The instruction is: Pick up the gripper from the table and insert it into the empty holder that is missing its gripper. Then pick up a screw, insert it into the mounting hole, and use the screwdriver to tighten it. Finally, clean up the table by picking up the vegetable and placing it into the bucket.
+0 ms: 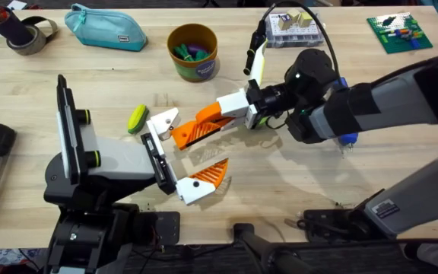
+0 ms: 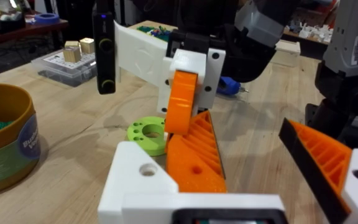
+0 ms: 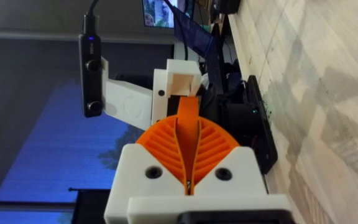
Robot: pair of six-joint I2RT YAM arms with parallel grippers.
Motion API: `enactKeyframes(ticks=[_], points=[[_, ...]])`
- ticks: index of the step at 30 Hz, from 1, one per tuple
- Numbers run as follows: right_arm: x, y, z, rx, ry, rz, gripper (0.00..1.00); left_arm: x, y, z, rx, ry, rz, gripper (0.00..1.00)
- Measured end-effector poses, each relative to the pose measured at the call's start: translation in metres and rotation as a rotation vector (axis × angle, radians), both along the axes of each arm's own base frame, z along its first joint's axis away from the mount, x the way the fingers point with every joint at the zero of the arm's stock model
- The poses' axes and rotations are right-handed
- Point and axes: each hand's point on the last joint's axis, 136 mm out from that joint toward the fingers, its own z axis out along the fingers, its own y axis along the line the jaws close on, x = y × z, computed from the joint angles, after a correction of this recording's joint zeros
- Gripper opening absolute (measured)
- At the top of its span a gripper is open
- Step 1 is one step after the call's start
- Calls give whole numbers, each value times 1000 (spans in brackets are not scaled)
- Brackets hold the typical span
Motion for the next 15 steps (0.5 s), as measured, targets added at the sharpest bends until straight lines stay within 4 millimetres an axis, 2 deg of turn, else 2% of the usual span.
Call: enactKeyframes(ticks=[7,11,15], points=[[-1,0,-1,-7,22,5,25,0,0,0,0,0,-1,987],[-7,-2,11,24,-9,34,25,0,0,0,0,1,-1,987],[-7,-2,12,14,27,39,25,0,0,0,0,0,-1,987]])
